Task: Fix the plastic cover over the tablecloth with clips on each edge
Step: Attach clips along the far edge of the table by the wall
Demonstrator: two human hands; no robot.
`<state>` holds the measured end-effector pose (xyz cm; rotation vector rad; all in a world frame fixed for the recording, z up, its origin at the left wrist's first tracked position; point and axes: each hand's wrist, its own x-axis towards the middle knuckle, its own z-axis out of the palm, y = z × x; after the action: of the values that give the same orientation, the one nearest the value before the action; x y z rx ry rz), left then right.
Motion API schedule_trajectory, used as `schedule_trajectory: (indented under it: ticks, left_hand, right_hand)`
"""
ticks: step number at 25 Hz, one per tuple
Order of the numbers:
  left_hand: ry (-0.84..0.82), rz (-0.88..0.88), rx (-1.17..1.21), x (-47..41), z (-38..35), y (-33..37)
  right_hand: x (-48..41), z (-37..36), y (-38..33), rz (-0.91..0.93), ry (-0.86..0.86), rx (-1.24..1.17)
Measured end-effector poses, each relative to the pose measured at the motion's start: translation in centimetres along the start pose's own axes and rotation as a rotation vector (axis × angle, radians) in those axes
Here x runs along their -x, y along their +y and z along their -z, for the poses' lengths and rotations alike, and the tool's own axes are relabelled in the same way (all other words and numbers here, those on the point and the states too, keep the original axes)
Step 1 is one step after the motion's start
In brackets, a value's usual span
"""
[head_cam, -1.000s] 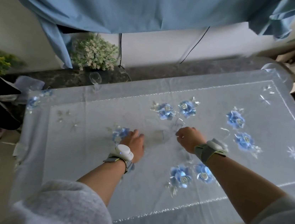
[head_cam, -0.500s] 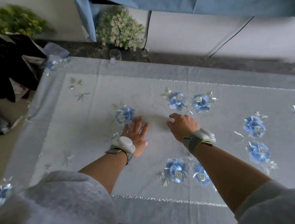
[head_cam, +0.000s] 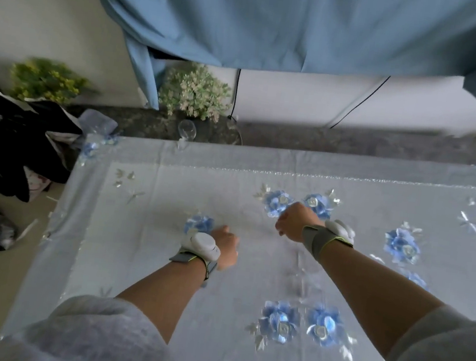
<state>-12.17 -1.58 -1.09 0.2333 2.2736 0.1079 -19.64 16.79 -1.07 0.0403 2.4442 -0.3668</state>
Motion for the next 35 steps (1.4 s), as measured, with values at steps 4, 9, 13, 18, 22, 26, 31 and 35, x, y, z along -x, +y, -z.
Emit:
schedule_trajectory:
  ticks: [4,9,13,18,22,26,31,35]
  left_hand:
    - [0.038,-0.035,0.032,-2.9,4.3,-0.1]
    - [0.223,-0.031,0.090,-6.1,7.7,2.2]
    - [0.358,-0.030,0.118,-9.4,11.1,4.4]
    - [0.532,0.000,0.062,-15.0,14.3,6.6]
    - [0.569,-0.010,0.032,-20.0,15.3,7.6]
    - [0.651,0.128,0.034,-23.1,14.7,6.8]
    - [0.711,0.163,-0.017,-24.4,14.5,6.5]
    - [0.696,0.164,-0.049,-24.8,14.6,6.5]
  right_hand:
    - [-2.0,4.2,1.8,-0.065,0.069,-0.349]
    - [-4.5,8.0,4.0,-0.112,0.154,-0.613]
    - [-7.0,12.0,5.7,-0.076,0.193,-0.675]
    - [-12.1,15.1,8.1,-0.033,0.289,-0.790]
    - [-16.2,15.8,9.5,0.017,0.306,-0.755]
    - [-19.3,16.1,9.2,0.046,0.343,-0.740]
    - [-23.5,14.5,8.1,0.063,0.300,-0.756]
    - [-25.6,13.2,7.1,0.050,0.213,-0.658]
